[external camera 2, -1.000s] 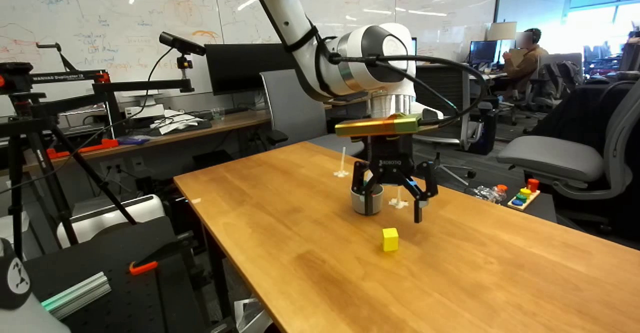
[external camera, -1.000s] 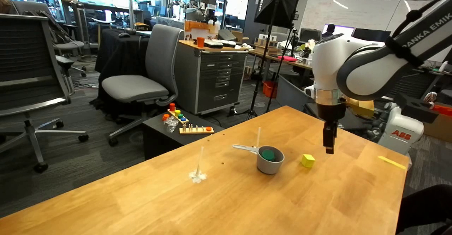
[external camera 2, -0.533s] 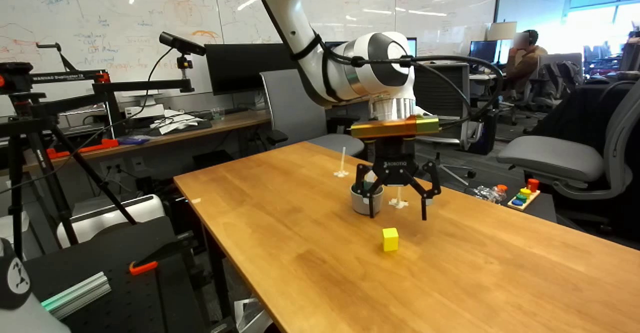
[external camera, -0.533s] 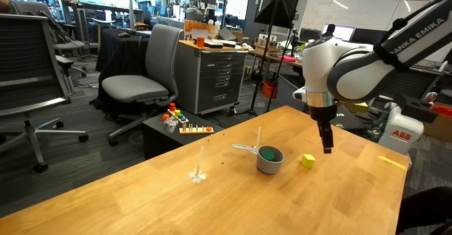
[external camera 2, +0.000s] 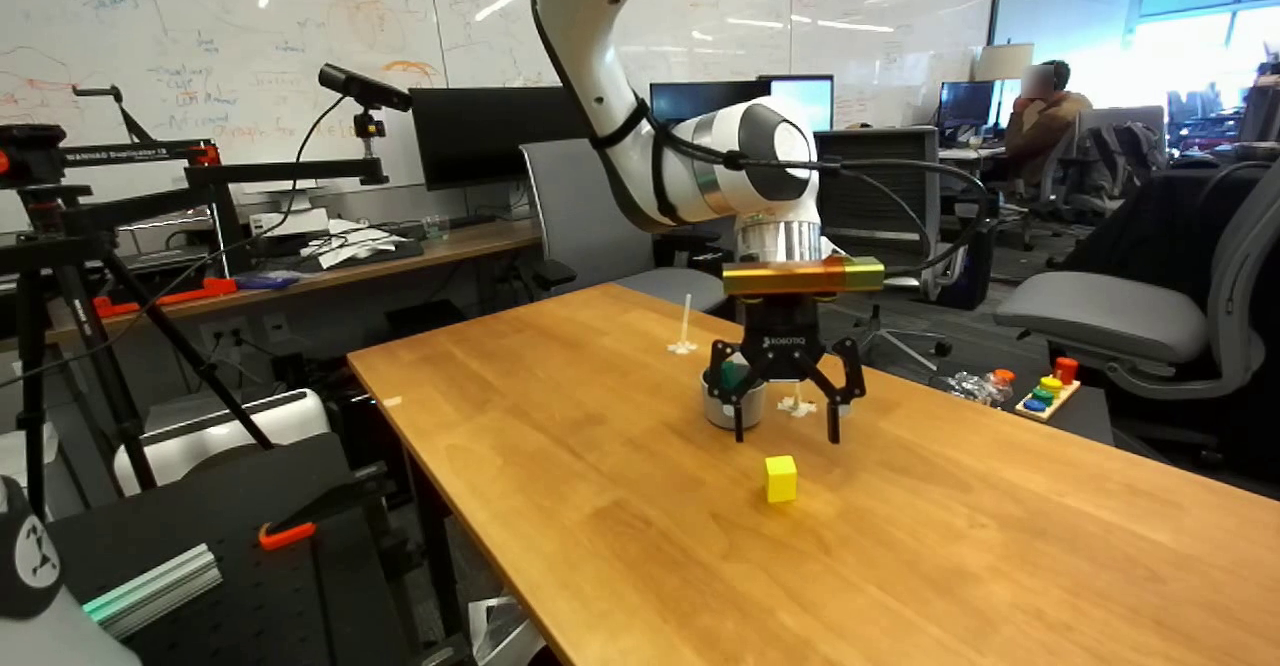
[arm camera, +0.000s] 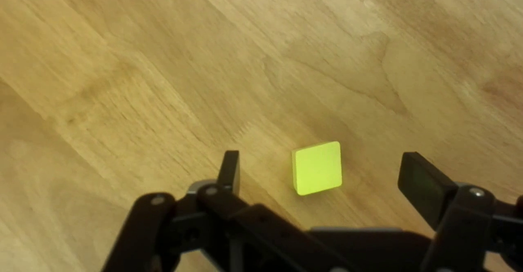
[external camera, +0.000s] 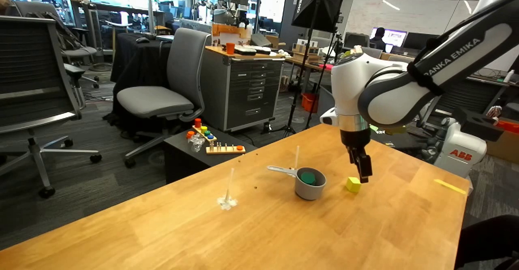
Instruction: Put the cubes in the mug cup
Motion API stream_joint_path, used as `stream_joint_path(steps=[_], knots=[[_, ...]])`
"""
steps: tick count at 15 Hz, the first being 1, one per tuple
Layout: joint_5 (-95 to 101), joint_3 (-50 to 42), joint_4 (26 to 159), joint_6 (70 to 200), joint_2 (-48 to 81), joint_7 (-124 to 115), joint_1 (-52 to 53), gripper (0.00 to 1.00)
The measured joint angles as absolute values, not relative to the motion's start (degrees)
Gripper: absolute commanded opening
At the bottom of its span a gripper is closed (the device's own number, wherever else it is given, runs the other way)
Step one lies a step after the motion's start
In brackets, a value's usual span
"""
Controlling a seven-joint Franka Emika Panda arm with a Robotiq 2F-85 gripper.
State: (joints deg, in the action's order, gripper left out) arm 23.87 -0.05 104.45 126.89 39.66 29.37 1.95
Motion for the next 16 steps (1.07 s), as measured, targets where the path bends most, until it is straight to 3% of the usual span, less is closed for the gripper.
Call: stream_joint_path(steps=[13,14,15,16], knots=[[23.9,0.2,99.3,124.8,45.4,34.0,1.7,1.00],[23.9,0.1,99.2,124.6,45.6,34.0,1.7,0.75],[23.9,0.1,99.2,124.5,45.8,34.0,1.7,0.74],[23.9,0.0,99.2,124.5,45.9,34.0,1.7,0.66]])
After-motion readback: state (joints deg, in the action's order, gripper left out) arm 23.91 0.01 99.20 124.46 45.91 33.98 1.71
